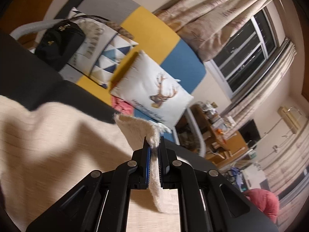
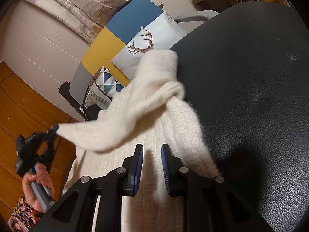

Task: Fold clothes
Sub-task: 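Lift the held sleeve with the left gripper and lay it across the body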

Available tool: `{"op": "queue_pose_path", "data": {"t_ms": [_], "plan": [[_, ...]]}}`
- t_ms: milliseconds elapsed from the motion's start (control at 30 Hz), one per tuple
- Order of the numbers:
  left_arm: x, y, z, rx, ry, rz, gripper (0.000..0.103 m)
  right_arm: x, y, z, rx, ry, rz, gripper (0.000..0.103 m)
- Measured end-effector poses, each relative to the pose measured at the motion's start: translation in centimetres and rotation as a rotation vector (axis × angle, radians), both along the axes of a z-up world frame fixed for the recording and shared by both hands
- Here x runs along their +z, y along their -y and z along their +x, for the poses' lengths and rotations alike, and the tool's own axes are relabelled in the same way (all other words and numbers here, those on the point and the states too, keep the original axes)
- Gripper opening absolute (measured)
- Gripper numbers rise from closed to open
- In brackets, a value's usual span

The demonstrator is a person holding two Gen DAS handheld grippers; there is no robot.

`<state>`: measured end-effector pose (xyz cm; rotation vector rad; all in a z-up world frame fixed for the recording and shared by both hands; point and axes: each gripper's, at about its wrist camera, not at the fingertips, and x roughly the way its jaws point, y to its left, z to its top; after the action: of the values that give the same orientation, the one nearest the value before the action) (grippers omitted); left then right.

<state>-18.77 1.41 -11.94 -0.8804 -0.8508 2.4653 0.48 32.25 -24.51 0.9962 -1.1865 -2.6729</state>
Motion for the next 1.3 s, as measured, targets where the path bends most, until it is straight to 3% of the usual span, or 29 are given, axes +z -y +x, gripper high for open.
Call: {"op": "queue_pose_path", "data": {"t_ms": [133,300,367,467,633,800,867,1000,1133,1300], "plan": [[-1.6,1.8,0.5,0.010,0.027,0.032,0.006,0.9,0.2,-1.6,0.050,0.037,0.021,0.020],[-2.4,2.8,0.9,-0.002,0.028,0.079,0.006,2.1,0.4,-5.3,0.122,0.107,0.063,0.012],[-2.6,3.3,1.1,0.001,0.026,0.097,0.006,1.9,0.4,-6.6,0.118,0.180,0.106,0.012],[-2.9,3.8,1.6,0.015,0.017,0.098,0.006,1.3,-1.0,-6.0,0.076,0.128,-0.080,0.012],[-5.1,4.2,2.8,0.042,0.032,0.043,0.006,0.2,-3.2,-4.2,-0.045,0.109,-0.136,0.012],[-6.7,5.5,3.2,0.084,0.066,0.138,0.007,-0.1,-2.9,-4.8,-0.020,0.105,-0.097,0.010],[-5.7,5.8,3.2,0.092,0.042,0.206,0.006,-0.1,-2.8,-5.3,-0.012,0.106,-0.104,0.009],[-2.3,5.4,2.9,0.050,-0.045,0.263,0.006,-0.5,-2.5,-6.0,-0.021,0.090,-0.133,0.009],[-1.6,5.0,2.8,0.038,-0.059,0.250,0.007,-1.3,-2.7,-6.9,-0.064,0.052,-0.224,0.009],[-1.4,4.5,2.6,0.033,-0.057,0.219,0.007,-1.7,-4.2,-6.7,-0.198,-0.016,-0.319,0.009]]}}
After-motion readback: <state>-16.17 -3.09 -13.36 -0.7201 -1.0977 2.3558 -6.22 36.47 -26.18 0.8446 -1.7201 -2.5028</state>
